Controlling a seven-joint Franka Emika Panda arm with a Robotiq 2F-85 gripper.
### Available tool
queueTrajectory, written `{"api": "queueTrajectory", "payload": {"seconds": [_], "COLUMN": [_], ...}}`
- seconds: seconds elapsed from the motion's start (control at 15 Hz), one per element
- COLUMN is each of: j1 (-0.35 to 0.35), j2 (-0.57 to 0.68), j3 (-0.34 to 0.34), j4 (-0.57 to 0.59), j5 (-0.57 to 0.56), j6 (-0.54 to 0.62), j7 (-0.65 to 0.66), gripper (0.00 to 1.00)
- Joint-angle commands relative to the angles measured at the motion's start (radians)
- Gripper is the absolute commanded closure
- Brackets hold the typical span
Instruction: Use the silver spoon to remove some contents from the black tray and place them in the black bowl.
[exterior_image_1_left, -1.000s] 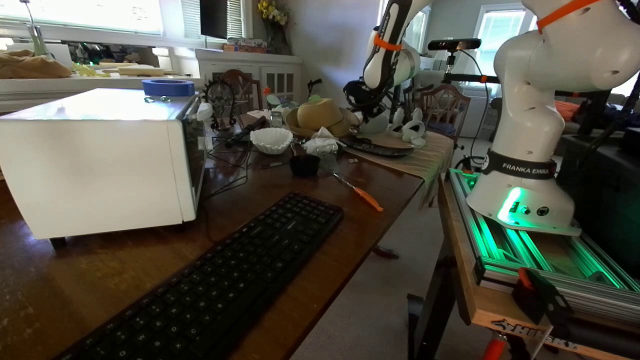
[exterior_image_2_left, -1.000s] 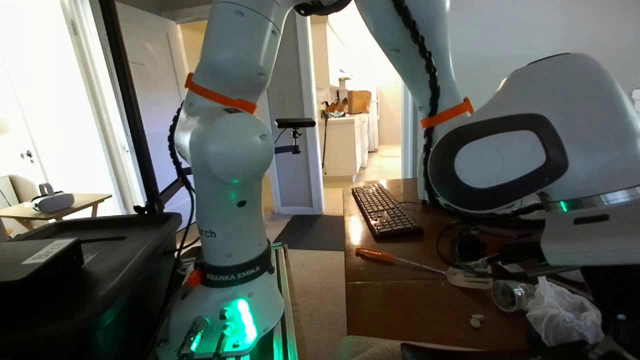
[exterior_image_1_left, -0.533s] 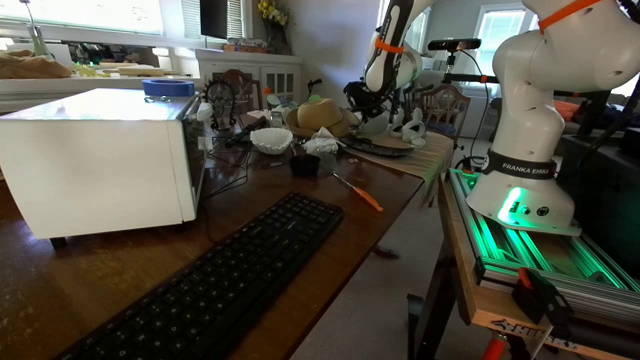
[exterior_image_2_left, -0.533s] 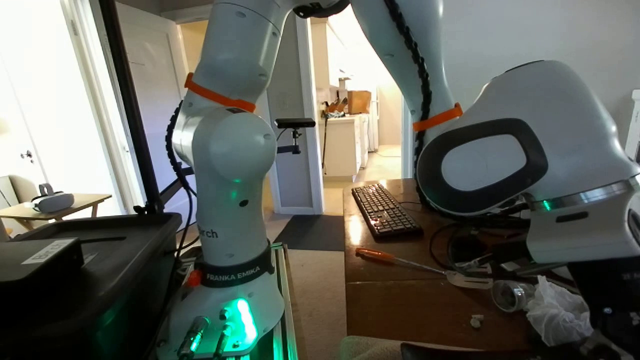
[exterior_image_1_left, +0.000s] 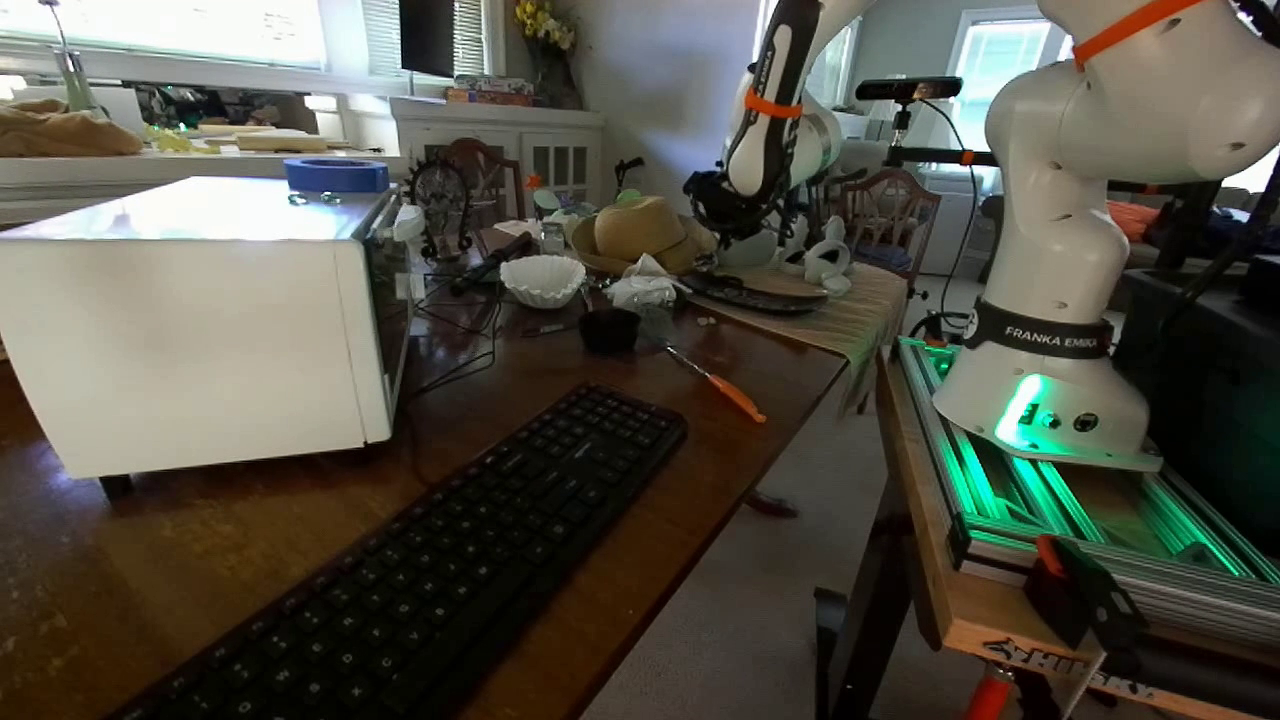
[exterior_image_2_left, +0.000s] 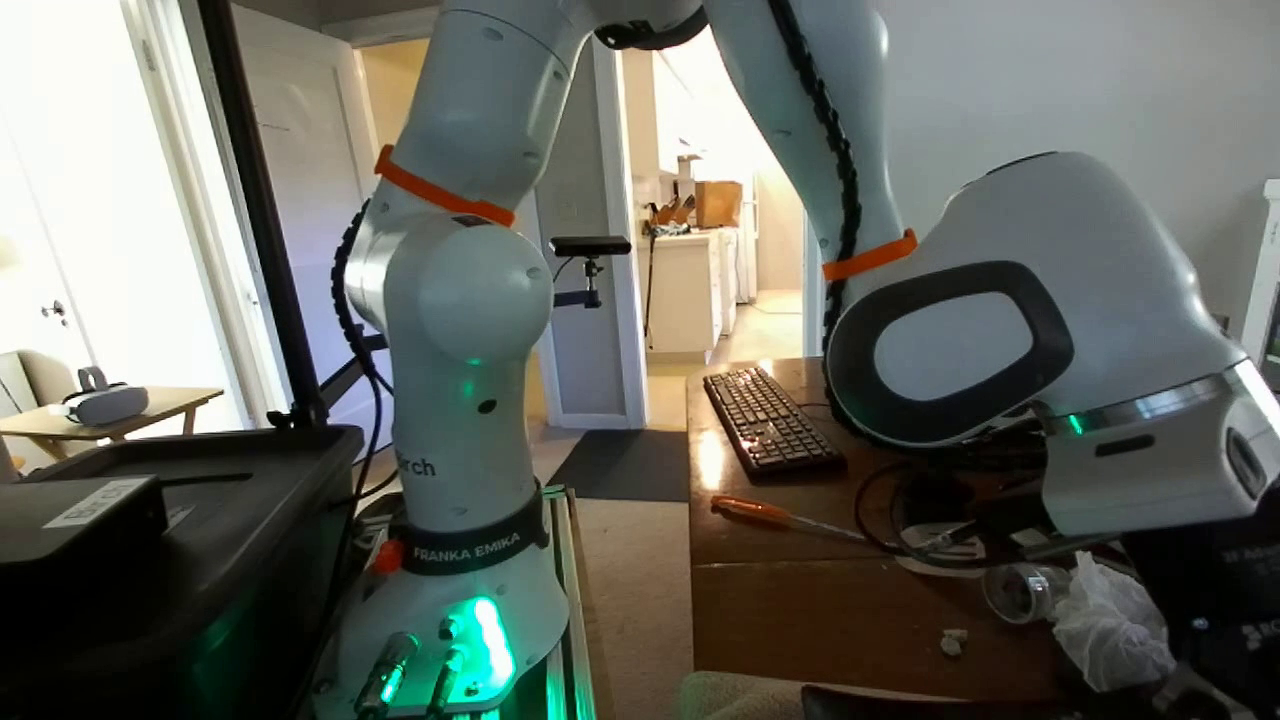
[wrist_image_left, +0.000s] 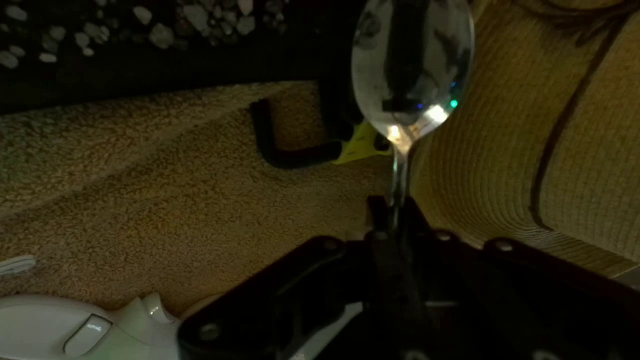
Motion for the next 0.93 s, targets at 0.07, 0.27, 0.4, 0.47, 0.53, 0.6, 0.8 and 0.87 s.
{"api": "queueTrajectory", "payload": {"seconds": [0.07, 0.27, 0.4, 0.47, 0.53, 0.6, 0.8, 0.87], "j1": [-0.024, -0.044, -0.057, -0.065, -0.075, -0.088, -0.129, -0.113], "j2": [0.089, 0.118, 0.125, 0.125, 0.124, 0.121, 0.103, 0.110], "j3": [0.098, 0.163, 0.199, 0.217, 0.234, 0.252, 0.301, 0.273], "j4": [0.003, 0.008, 0.007, 0.005, 0.003, 0.002, -0.008, -0.022], "j5": [0.203, 0.308, 0.364, 0.390, 0.412, 0.432, 0.483, 0.423], "j6": [0.088, 0.134, 0.158, 0.173, 0.186, 0.198, 0.236, 0.245], "j7": [-0.103, -0.159, -0.199, -0.219, -0.239, -0.260, -0.329, -0.276], "gripper": [0.98, 0.98, 0.98, 0.98, 0.98, 0.98, 0.98, 0.98]}}
